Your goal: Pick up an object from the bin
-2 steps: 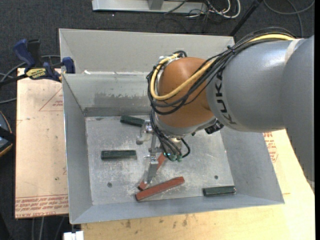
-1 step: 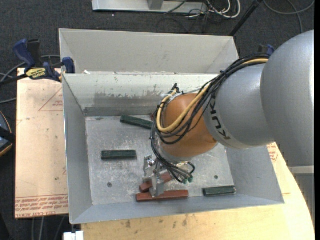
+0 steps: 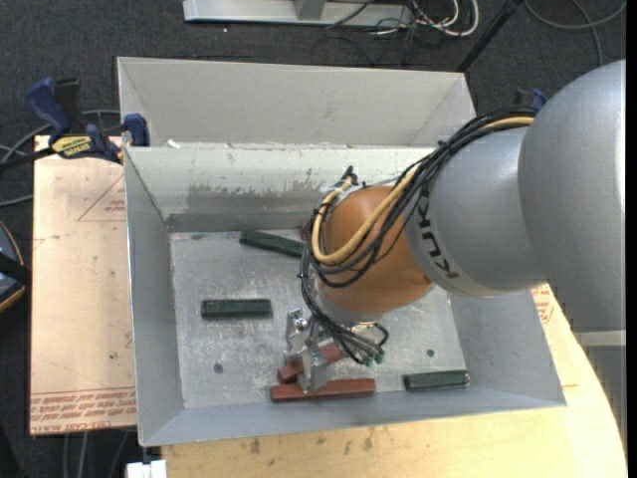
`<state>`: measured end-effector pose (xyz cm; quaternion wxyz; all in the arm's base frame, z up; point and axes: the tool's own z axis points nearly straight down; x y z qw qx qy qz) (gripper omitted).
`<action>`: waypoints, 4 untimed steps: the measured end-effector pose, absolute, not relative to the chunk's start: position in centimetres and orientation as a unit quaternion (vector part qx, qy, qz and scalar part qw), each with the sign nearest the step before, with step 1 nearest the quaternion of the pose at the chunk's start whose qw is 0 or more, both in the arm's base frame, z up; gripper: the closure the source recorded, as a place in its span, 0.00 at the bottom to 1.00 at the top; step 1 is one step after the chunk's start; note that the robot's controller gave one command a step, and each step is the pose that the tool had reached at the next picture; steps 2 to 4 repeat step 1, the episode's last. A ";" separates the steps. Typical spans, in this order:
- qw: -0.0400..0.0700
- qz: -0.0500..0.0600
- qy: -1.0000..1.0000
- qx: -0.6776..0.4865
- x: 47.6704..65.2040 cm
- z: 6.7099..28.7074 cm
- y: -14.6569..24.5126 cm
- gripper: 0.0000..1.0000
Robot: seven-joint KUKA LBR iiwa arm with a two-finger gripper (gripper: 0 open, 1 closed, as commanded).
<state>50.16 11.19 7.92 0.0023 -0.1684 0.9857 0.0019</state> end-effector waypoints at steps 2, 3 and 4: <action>-0.001 0.001 0.985 -0.173 49.8 26.6 11.5 1.00; -0.001 0.001 0.985 -0.173 49.8 26.6 11.5 1.00; -0.001 0.001 0.985 -0.173 49.8 26.6 11.5 1.00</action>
Offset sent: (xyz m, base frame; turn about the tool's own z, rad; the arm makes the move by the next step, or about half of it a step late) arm 0.0000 0.0000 0.0000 0.0000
